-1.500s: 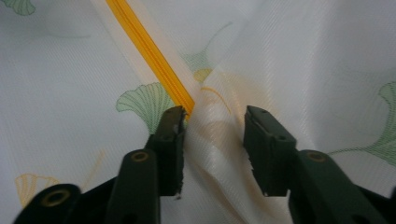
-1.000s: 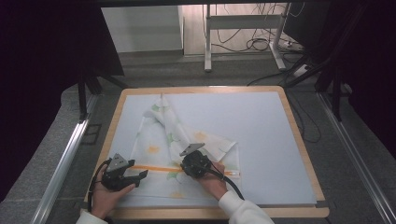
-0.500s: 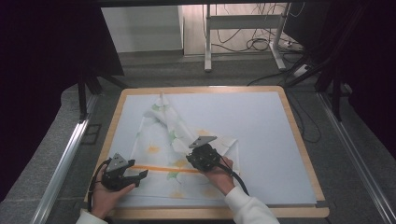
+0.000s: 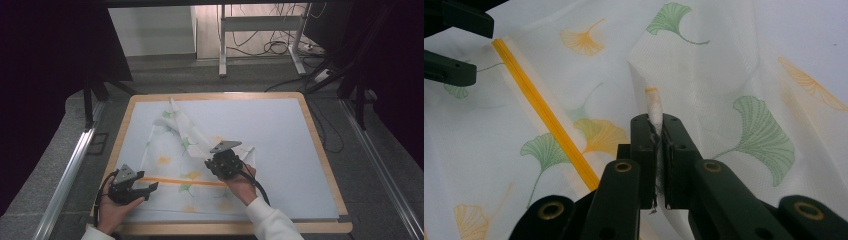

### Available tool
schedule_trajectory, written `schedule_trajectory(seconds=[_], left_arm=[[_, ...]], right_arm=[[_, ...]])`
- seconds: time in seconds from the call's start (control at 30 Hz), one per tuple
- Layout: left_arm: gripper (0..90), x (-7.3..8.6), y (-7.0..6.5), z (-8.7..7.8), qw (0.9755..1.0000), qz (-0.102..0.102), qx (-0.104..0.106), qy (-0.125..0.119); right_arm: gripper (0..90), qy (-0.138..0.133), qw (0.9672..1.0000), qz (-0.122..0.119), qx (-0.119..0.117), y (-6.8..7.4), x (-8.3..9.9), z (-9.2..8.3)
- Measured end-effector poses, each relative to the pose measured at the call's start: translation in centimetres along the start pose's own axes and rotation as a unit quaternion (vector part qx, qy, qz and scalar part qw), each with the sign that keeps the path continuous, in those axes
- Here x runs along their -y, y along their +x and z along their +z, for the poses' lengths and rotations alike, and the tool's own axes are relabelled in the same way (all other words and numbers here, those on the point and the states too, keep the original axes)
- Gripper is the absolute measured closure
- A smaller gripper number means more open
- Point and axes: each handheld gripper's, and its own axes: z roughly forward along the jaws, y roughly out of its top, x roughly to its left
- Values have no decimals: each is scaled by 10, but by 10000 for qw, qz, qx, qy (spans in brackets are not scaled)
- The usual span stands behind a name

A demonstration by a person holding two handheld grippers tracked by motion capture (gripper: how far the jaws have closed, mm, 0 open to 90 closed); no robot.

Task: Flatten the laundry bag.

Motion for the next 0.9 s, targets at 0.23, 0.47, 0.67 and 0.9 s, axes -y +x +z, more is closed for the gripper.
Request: schedule_trajectory(seconds=[0.23, 0.47, 0.67, 0.9], left_arm=[[296, 0, 0, 0, 10000, 2, 9, 8], [296, 0, 0, 0, 10000, -7, 2, -10], [296, 0, 0, 0, 10000, 5, 6, -1], [296, 0, 0, 0, 10000, 11, 19, 13]], right_arm=[[846, -73, 9999, 68, 64, -8, 0, -6], [846, -141, 9997, 143, 143, -16, 0, -11], [846, -185, 9994, 207, 185, -21, 0, -14], [846, -228, 9991, 248, 238, -26, 0, -16]])
